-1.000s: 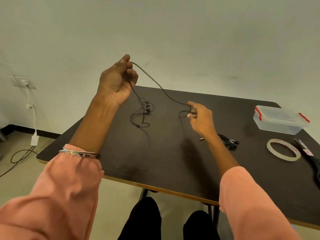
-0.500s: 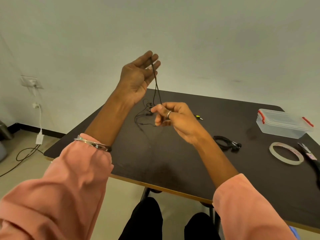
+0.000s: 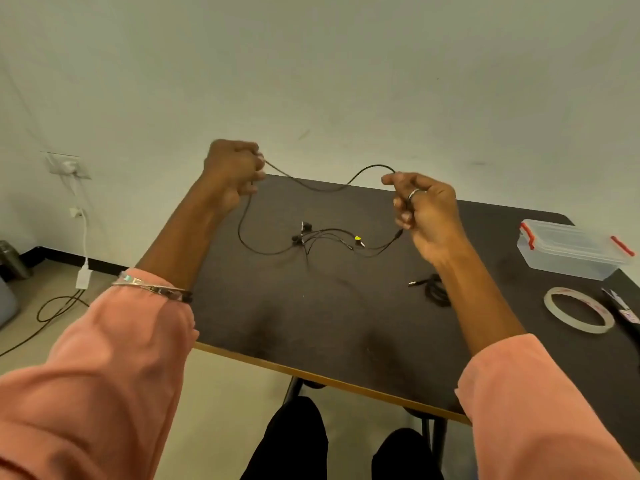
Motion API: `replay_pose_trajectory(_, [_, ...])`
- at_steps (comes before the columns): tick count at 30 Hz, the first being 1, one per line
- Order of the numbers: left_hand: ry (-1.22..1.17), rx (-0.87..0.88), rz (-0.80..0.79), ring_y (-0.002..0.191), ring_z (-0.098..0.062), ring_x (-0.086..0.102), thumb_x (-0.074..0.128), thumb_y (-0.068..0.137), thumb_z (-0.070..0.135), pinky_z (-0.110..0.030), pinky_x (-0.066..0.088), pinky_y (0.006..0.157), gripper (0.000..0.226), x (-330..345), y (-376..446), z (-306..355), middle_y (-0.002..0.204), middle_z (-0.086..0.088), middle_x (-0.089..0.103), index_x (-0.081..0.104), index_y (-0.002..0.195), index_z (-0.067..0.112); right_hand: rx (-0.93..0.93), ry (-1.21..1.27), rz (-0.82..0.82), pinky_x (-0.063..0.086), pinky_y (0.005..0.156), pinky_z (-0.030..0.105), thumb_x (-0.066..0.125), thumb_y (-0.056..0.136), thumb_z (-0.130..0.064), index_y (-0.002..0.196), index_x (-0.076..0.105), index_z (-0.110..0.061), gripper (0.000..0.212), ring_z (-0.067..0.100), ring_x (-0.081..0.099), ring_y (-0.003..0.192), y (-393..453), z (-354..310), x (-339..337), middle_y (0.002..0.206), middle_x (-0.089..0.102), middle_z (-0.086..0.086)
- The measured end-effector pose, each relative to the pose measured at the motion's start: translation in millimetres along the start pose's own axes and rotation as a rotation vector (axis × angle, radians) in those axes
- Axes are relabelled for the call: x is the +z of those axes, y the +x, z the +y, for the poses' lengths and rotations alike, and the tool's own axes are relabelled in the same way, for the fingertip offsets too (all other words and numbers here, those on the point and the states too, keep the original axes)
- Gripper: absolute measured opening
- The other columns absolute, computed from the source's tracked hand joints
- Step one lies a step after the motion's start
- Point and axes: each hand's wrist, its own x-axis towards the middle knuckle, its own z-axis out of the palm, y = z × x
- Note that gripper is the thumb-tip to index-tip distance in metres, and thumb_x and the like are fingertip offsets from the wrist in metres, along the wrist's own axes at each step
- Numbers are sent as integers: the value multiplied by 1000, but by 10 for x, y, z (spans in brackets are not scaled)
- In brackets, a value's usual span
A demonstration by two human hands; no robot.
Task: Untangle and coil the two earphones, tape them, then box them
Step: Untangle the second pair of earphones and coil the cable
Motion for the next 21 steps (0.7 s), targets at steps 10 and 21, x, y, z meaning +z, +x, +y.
replay_pose_trajectory(10, [279,482,-273,115,-15,55,45,99,39,-28,41,97,32,379,-263,112,136,-4,57,67,116,24,-222,-429,-167,28,43,21,59,94,-23,92,74,-8,21,12,38,49,132,-517,313,56,52,2])
replay_pose_trajectory(21, [-272,203,-396,44,-9,31,49,99,32,-23,38,48,31,364,-247,165,54,6,39,62,78,14,26,-166,-311,40,40,20,71,84,-15,97,69,4,23,11,48,44,218,-325,220,61,61,3])
